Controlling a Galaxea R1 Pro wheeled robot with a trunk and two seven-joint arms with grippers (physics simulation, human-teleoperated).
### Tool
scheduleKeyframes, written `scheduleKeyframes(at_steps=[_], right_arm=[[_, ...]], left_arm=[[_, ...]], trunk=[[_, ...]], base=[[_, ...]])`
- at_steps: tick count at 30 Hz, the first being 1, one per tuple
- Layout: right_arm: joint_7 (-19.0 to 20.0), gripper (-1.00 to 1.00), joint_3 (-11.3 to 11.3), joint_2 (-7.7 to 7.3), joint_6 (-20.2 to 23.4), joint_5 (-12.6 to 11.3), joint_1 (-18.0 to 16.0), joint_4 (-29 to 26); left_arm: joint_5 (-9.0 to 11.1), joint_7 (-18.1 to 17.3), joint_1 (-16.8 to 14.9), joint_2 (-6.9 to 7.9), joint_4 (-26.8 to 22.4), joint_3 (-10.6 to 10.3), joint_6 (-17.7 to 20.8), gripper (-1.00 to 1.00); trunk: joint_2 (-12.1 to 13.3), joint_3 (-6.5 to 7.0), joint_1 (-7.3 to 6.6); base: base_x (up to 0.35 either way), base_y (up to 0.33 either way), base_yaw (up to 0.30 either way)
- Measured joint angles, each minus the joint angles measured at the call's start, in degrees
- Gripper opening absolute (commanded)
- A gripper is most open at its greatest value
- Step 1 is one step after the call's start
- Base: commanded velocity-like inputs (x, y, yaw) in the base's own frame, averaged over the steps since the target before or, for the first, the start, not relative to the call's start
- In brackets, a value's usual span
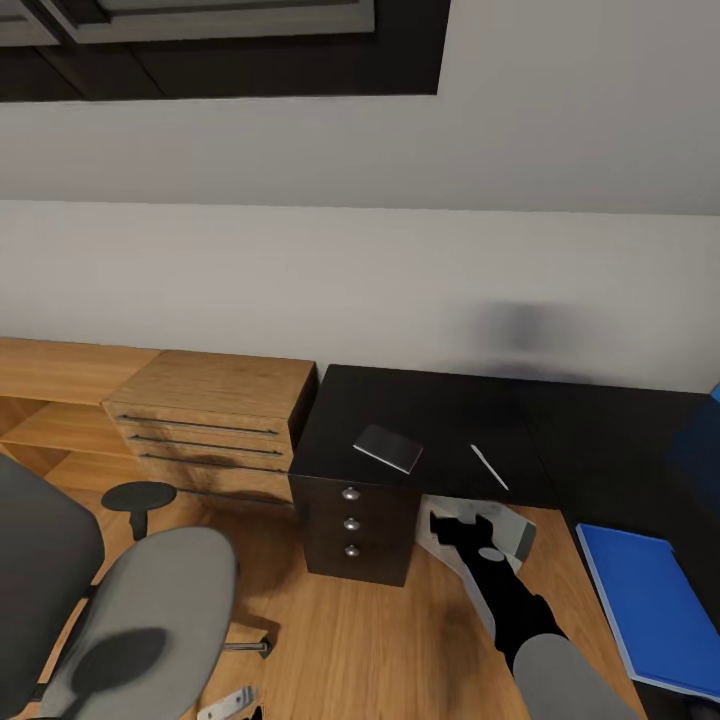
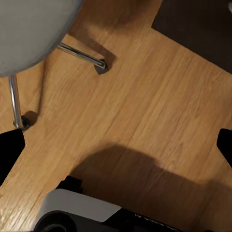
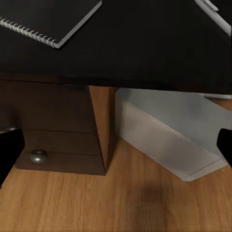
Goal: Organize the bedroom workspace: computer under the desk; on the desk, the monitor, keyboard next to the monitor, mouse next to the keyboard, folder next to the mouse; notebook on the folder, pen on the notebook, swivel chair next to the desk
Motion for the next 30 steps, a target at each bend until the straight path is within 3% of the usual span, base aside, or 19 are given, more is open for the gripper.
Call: scheduleKeyframes(at_steps=[9,30], right_arm=[[0.17,1.0,0.13,-0.07,-1.35,0.03,0.11,0.05],[0.26,1.0,0.16,-0.03,-2.94,0.02,0.16,0.1]], left_arm=[[-0.05,-1.11,-0.01,0.37,4.04,-0.22,-1.95,1.0],[0.15,-2.92,-0.01,0.32,4.76,-0.19,-2.53,1.0]], trunk=[[-0.01,0.0,-0.03],[-0.01,-0.01,-0.03]], base=[[0.208,0.0,0.0],[0.328,-0.06,0.0]])
